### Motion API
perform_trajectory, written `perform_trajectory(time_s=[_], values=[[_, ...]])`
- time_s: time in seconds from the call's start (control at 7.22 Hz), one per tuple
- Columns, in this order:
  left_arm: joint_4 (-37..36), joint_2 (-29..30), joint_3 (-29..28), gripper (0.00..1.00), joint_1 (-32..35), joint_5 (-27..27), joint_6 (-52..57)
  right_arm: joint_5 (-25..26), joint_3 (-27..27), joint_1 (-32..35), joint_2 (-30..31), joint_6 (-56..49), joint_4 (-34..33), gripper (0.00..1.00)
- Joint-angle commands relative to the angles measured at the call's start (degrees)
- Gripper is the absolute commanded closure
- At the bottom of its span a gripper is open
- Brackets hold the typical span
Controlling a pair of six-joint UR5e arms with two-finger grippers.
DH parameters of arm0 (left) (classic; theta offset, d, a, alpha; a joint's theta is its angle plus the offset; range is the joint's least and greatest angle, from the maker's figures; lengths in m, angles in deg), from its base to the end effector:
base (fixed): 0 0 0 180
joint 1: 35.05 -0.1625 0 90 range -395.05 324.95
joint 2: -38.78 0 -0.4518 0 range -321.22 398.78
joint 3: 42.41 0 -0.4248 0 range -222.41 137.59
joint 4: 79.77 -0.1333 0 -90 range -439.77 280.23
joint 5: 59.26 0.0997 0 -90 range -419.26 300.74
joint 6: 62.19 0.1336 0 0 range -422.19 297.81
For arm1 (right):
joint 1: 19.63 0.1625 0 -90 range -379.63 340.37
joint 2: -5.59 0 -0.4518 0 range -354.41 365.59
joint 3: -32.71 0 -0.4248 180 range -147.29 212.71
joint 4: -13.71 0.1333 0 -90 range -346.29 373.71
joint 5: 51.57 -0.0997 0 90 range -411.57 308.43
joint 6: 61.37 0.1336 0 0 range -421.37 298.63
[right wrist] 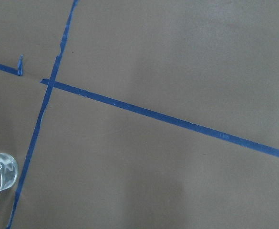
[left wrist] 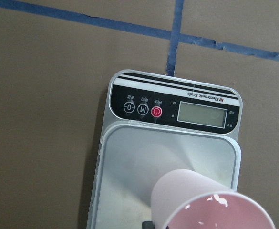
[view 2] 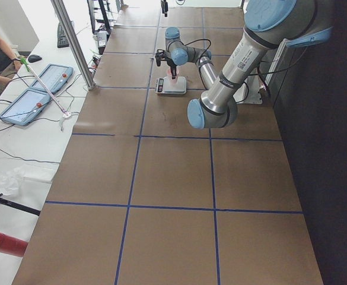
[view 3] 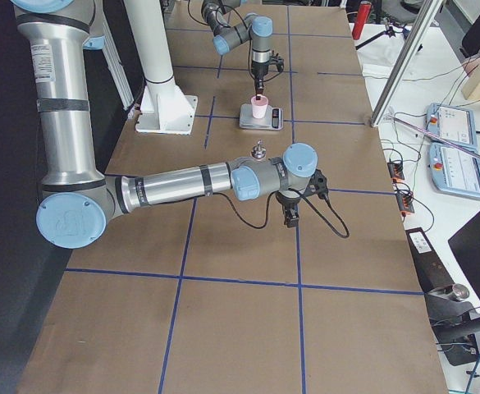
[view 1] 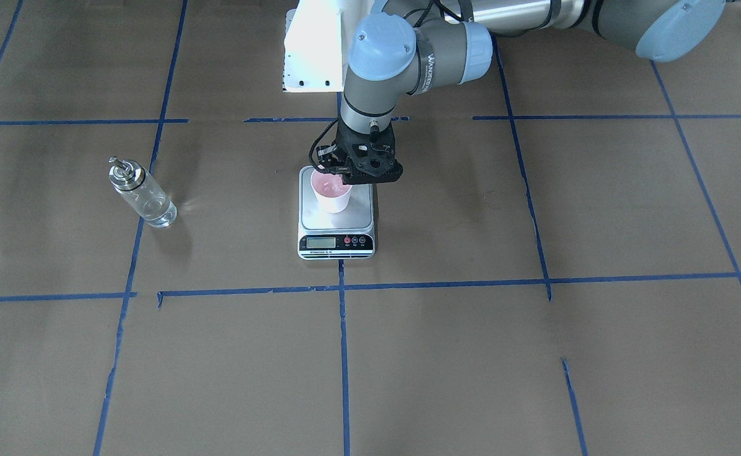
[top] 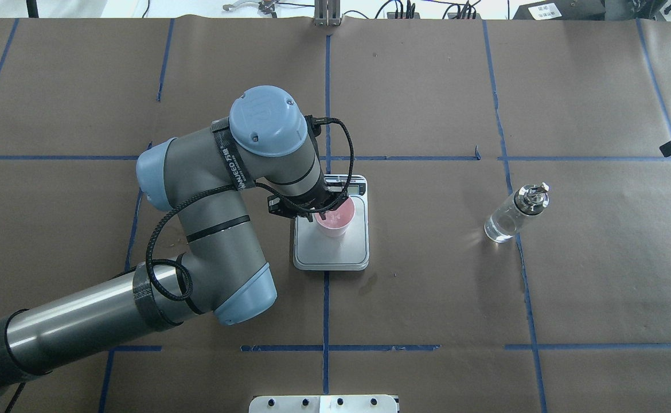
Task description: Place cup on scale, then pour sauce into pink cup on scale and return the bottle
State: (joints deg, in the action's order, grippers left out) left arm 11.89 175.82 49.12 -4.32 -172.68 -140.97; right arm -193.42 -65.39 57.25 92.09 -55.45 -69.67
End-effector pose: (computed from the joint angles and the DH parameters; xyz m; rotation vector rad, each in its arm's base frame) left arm 0.6207 -0.4623 0.1537 -0.0474 0.9430 -0.1357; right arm -0.1006 -0.5559 0.5753 0.1438 -0.9357 -0.2600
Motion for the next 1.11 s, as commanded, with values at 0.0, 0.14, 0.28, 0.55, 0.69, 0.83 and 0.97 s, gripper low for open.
perform_trajectory(time_s=[0.0,0.14,0.28,0.55,0.69,0.83,0.97], values=[[-0.08,-1.77,2.85,0.27,0.12,0.04,0.12,-0.01,-3.13,-1.54,0.08,5.57,3.29,0.0],[-0.25,-1.87,4.61,0.27,0.99,0.04,0.12,-0.27,-6.11,-1.9,3.21,7.16,8.01,0.0],[-0.26,-1.87,5.06,0.27,2.04,0.04,0.12,-0.19,-11.1,-3.04,6.81,11.53,10.84,0.0],[0.01,-6.57,9.69,0.27,4.07,-0.05,0.21,0.43,-20.24,-8.9,11.93,26.66,15.34,0.0],[0.01,-8.62,12.25,0.27,4.16,0.13,0.3,0.6,-22.98,-13.64,12.03,36.87,16.57,0.01],[0.01,-8.72,12.36,0.27,5.21,0.13,0.3,0.87,-25.8,-16.12,12.9,45.24,20.67,0.01],[0.01,-8.9,12.54,0.27,7.57,0.13,0.73,4.61,-28.52,-19.8,13.43,50.28,22.11,0.01]])
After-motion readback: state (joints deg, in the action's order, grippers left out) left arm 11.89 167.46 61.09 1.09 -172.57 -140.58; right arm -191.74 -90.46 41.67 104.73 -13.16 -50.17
